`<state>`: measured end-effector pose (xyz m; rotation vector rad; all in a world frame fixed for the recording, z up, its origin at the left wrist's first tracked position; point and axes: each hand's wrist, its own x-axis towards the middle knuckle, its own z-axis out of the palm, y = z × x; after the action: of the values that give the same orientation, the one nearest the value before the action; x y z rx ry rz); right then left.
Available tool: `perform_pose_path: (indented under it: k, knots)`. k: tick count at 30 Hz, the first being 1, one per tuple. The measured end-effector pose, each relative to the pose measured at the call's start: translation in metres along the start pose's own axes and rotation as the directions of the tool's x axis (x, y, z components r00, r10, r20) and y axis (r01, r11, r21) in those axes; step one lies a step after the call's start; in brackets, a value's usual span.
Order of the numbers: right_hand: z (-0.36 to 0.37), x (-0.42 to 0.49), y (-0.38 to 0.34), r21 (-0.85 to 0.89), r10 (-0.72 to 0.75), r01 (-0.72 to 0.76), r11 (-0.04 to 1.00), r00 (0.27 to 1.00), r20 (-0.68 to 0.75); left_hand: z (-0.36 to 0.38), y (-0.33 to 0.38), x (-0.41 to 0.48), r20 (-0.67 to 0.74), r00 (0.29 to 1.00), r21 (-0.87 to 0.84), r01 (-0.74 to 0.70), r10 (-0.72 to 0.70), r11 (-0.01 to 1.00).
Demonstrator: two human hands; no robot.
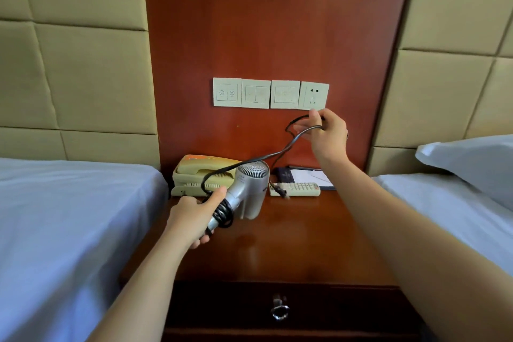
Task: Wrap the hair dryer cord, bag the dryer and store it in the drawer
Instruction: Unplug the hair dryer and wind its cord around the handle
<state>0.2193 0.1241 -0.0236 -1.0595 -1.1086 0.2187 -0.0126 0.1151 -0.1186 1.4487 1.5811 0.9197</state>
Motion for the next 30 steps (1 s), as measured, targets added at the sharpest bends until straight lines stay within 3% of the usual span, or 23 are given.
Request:
perform_pose_path:
  k: [9,13,20,23,27,30]
  knots:
    - [-0.064,-0.023,-0.01,-0.26,-0.108,0.094,0.961,0.994,-0.037,0.02,0.018,-0.02,0.135,0.99,0.036,-0.054,0.048,0.998]
    - [-0.082,-0.022,0.005,-0.341,-0.064,0.051,0.939,0.998,-0.025,0.032,0.023,-0.024,0.189,0.981,0.009,-0.032,0.03,0.999]
    - [-0.099,-0.048,0.066,-0.63,0.074,0.021,0.776,0.99,0.124,0.053,0.02,-0.012,0.179,0.983,0.014,0.029,-0.031,0.999]
    - [-0.105,-0.069,0.091,-0.704,0.238,0.015,0.71,0.936,0.26,0.058,0.018,-0.007,0.092,0.996,0.092,-0.018,0.01,0.996]
    - [-0.105,-0.096,0.101,-0.805,0.458,0.102,0.584,0.778,0.43,0.063,0.019,-0.005,0.025,0.992,0.224,-0.125,0.122,0.967]
    - [-0.099,-0.106,0.09,-0.885,0.502,0.255,0.389,0.747,0.435,0.067,0.021,-0.008,-0.022,0.986,0.275,-0.153,0.165,0.949]
